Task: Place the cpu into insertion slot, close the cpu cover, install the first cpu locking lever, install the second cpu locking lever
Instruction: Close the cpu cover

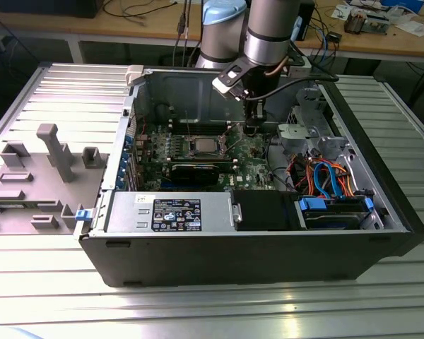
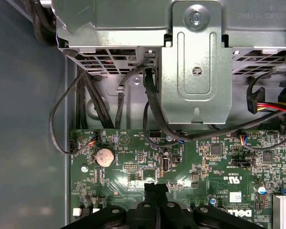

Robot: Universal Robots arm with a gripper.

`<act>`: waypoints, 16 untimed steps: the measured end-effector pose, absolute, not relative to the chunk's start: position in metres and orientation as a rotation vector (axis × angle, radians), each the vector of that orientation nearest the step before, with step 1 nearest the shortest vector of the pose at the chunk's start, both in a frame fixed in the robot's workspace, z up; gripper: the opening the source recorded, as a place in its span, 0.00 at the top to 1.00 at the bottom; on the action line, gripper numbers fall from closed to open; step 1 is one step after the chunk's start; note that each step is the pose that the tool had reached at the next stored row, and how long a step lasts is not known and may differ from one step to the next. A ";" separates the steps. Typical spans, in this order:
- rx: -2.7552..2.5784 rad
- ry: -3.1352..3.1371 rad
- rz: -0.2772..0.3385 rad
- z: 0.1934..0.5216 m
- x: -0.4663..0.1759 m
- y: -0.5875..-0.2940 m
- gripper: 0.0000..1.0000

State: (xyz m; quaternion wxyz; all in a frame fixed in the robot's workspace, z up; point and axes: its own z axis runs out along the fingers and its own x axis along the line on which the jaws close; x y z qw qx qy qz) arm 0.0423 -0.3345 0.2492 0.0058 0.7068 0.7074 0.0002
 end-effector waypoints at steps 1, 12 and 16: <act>2.212 2.214 0.000 0.249 0.042 -0.334 0.89; 2.212 2.214 0.001 0.249 0.040 -0.334 0.89; 2.212 2.214 0.001 0.249 0.037 -0.334 0.89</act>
